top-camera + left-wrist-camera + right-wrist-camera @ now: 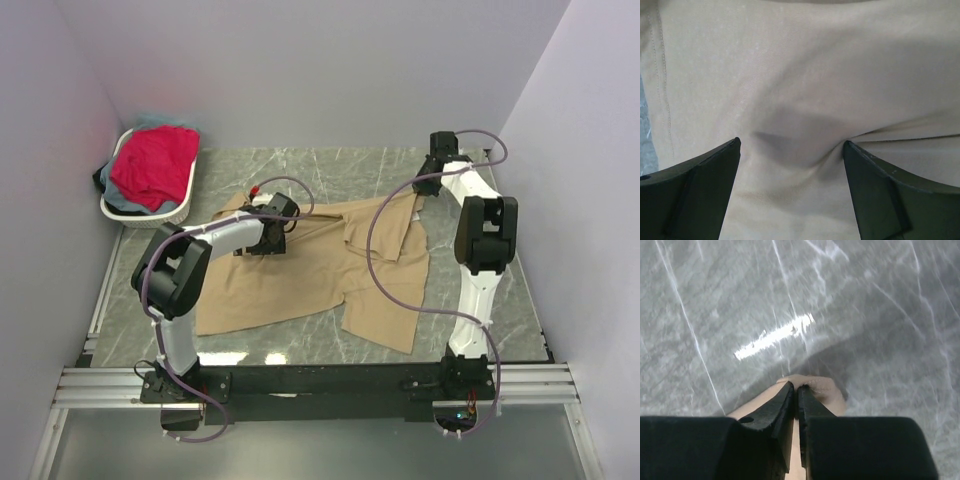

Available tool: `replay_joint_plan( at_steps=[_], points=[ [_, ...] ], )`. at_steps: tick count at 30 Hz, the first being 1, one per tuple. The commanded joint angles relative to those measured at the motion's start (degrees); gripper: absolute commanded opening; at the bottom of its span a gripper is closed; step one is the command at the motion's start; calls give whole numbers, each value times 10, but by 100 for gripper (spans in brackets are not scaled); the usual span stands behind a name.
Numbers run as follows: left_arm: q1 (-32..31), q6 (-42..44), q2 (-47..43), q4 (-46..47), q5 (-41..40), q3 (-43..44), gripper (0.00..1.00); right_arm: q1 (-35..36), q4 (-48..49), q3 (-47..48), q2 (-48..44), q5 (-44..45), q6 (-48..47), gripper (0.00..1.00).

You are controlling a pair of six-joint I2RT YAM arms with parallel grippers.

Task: Fold and stack the t-shirts
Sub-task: Flatten the tshirt out

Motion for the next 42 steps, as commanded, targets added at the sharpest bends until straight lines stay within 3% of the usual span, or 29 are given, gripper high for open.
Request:
replay_joint_plan(
  at_steps=[1, 3, 5, 6, 10, 17, 23, 29, 32, 42],
  points=[
    [19, -2, 44, -51, -25, -32, 90, -12, -16, 89, 29, 40, -17, 18],
    [18, -2, 44, -49, -25, -33, 90, -12, -15, 106, 48, 30, -22, 19],
    [18, -6, 41, -51, -25, -30, 89, -13, -20, 130, 57, 10, -28, 31],
    [17, -7, 28, -47, -25, -31, 89, -14, -16, 128, 52, -7, -33, 44],
    [16, -1, -35, -27, -15, -32, 90, -14, 71, 6, -38, -43, -25, 54],
    [16, 3, -110, -14, 14, 29, 95, -8, 128, -139, -190, -161, -11, 57],
    [29, -6, -51, -24, 17, 117, 91, 36, 114, -181, -226, -282, -47, 57],
    [87, 15, 6, 23, 63, 158, 87, 77, 130, -239, -245, -283, -48, 56],
    [106, 26, 47, 2, 34, 203, 81, 85, 135, -259, -255, -283, -49, 56],
    [143, 30, 139, 6, 15, 302, 79, 109, 155, -301, -250, -285, -48, 56]
  ],
)
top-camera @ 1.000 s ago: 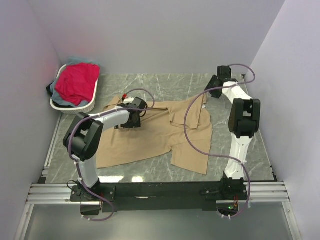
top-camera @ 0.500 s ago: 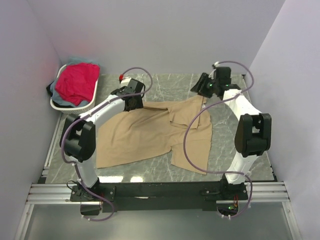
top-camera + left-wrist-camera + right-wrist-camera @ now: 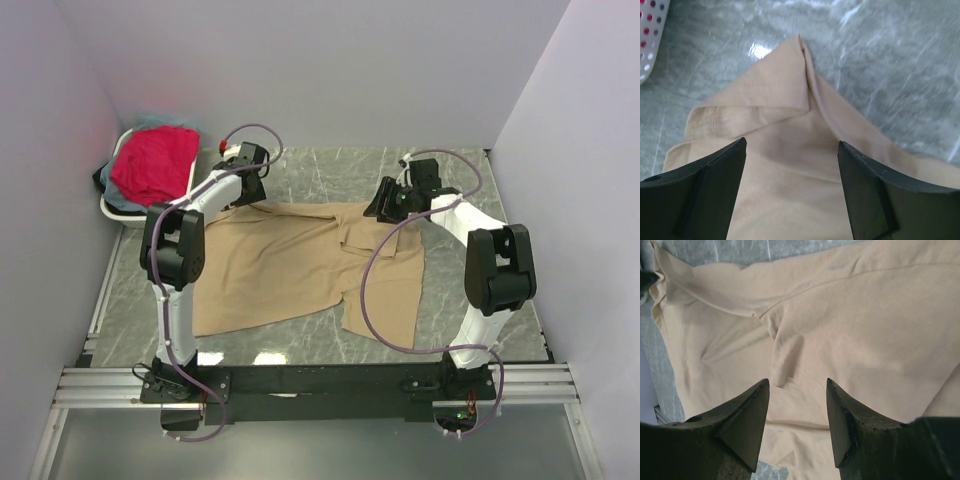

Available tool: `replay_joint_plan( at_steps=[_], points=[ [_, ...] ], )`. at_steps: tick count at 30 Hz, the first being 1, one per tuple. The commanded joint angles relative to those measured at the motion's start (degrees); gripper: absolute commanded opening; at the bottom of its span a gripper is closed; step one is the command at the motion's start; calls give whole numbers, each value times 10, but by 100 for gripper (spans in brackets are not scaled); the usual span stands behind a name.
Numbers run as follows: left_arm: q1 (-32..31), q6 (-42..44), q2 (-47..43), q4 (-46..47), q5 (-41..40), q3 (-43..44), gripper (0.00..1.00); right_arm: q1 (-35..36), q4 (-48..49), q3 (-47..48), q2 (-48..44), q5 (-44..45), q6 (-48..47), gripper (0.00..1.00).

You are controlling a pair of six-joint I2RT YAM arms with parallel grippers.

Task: Fold and stack the t-shirts
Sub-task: Flatten the tshirt out, then fold the tshirt

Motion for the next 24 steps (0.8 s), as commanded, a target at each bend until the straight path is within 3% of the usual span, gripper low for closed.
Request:
replay_joint_plan(
  at_steps=[1, 9, 17, 24],
  points=[
    [4, 15, 25, 12, -22, 60, 78, 14, 24, -6, -24, -10, -8, 56],
    [10, 29, 74, 4, -42, 99, 68, 16, 16, 1, -12, -5, -16, 56],
    [13, 51, 95, -1, -79, 118, 68, 16, 13, 9, 1, -5, -18, 56],
    [20, 57, 114, -13, -87, 142, 63, 16, 10, 11, 8, -3, -21, 56]
  ],
)
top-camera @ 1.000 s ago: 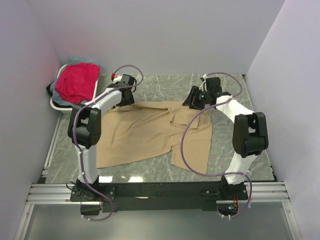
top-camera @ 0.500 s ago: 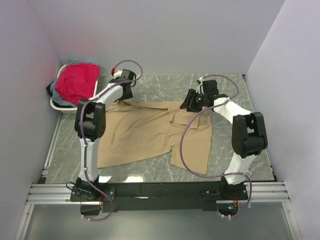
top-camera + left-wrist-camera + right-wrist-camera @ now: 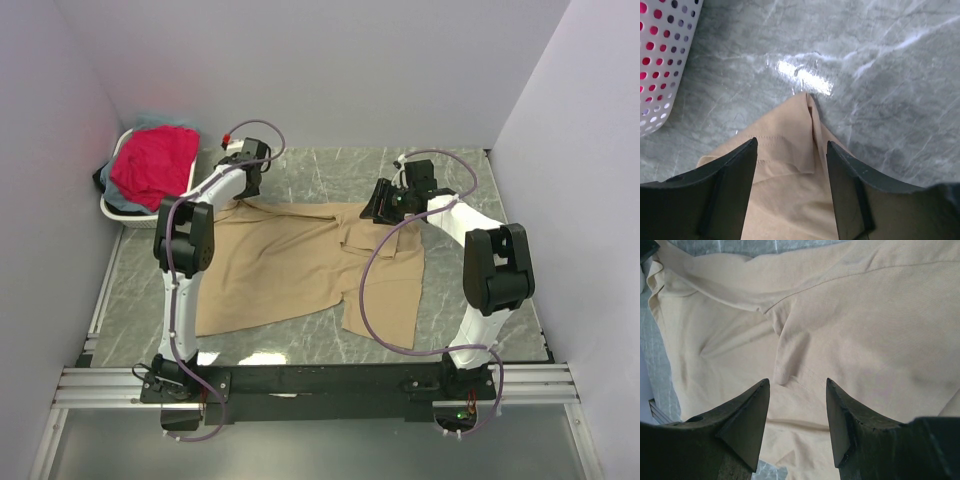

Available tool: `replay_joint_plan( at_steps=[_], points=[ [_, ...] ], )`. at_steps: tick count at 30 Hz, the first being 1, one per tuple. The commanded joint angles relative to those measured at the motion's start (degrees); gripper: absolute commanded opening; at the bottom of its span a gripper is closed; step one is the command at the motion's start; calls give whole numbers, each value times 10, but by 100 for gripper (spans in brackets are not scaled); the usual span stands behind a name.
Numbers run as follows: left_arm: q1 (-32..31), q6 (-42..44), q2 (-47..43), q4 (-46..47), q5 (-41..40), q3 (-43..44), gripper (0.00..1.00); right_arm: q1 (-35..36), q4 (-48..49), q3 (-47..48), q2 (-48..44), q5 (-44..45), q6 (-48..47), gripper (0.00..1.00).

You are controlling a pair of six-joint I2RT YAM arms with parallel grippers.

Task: Fold and stack the t-shirts
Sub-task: Fold the tshirt

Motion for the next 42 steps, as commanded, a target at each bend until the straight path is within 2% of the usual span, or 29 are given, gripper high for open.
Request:
replay_joint_plan(
  at_steps=[1, 7, 17, 24, 27, 29, 30, 32, 33, 34, 42],
  points=[
    [4, 10, 6, -4, -21, 30, 63, 2, 3, 16, 7, -1, -12, 56],
    [5, 14, -45, 37, 6, -32, 65, 2, 3, 18, 15, -5, -13, 56],
    [6, 23, -54, 35, 27, -50, 63, 2, 1, 17, 18, -7, -15, 56],
    [7, 27, -43, 26, 21, -36, 43, 2, -3, 18, 23, -5, -17, 56],
    [8, 30, -32, 16, 13, -22, 38, 2, -5, 22, 26, -6, -18, 56],
    [9, 26, -28, 5, 5, -12, 28, 2, -5, 23, 26, -6, -19, 56],
    [8, 25, -28, 6, 1, -11, 20, 1, -5, 22, 27, -6, -18, 56],
    [8, 26, -36, 11, -4, -17, 13, 2, -6, 21, 28, -5, -18, 56],
    [8, 25, -38, 11, -7, -18, 4, 2, -5, 21, 29, -5, -18, 56],
    [9, 26, -44, 13, -7, -21, 1, 1, -4, 21, 30, -6, -18, 56],
    [8, 26, -57, -2, -17, -24, 1, 3, -10, 24, 31, -7, -19, 56]
  ],
)
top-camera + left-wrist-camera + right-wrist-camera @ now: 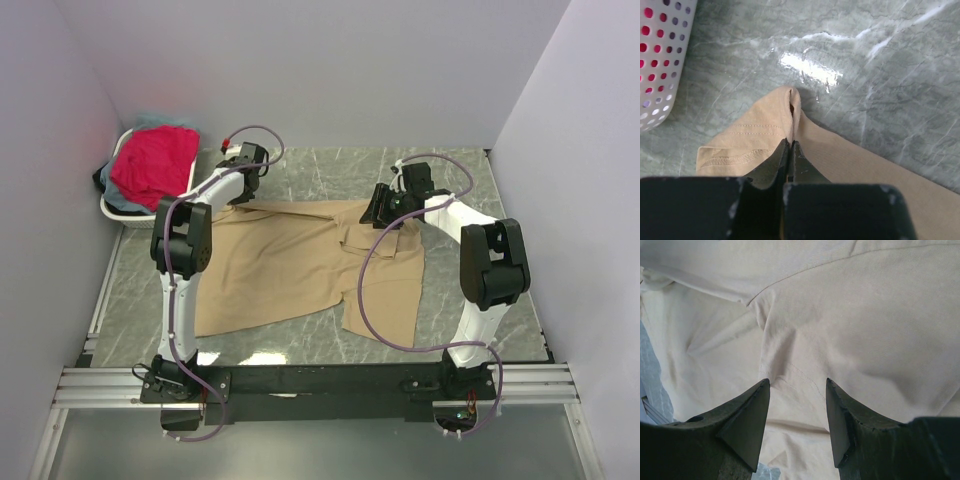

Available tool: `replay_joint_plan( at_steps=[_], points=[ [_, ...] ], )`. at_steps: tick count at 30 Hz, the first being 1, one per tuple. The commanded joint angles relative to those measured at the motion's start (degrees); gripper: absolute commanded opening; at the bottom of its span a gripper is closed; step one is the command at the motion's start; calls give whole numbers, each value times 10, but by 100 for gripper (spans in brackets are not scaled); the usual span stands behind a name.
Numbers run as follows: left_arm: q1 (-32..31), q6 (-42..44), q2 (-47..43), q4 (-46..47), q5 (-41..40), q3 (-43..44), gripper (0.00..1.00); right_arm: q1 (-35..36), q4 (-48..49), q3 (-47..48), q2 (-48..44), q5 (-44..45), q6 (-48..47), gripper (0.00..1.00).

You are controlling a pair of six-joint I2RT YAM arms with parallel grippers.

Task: Fold and stack the t-shirts
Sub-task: Fold the tshirt

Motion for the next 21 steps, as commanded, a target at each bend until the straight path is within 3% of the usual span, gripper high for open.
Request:
replay_joint_plan(
  at_steps=[1, 4, 7, 14, 17, 18, 21],
  points=[
    [4, 5, -47, -11, -26, 10, 1, 3, 0, 22, 6, -7, -10, 56],
    [4, 9, -54, -4, -20, 2, 9, 3, 1, 22, 6, -10, -8, 56],
    [4, 12, -54, -2, -11, 4, 10, 3, 2, 20, 7, -11, -8, 56],
    [5, 14, -47, -2, -2, 8, 22, 3, -1, 21, 8, -12, -11, 56],
    [5, 16, -44, -5, 0, 9, 13, 4, -2, 23, 10, -11, -11, 56],
    [5, 17, -43, -2, 3, 8, 3, 4, -2, 23, 11, -11, -11, 56],
    [5, 21, -40, 1, 10, 4, 1, 3, -3, 23, 13, -11, -13, 56]
  ],
)
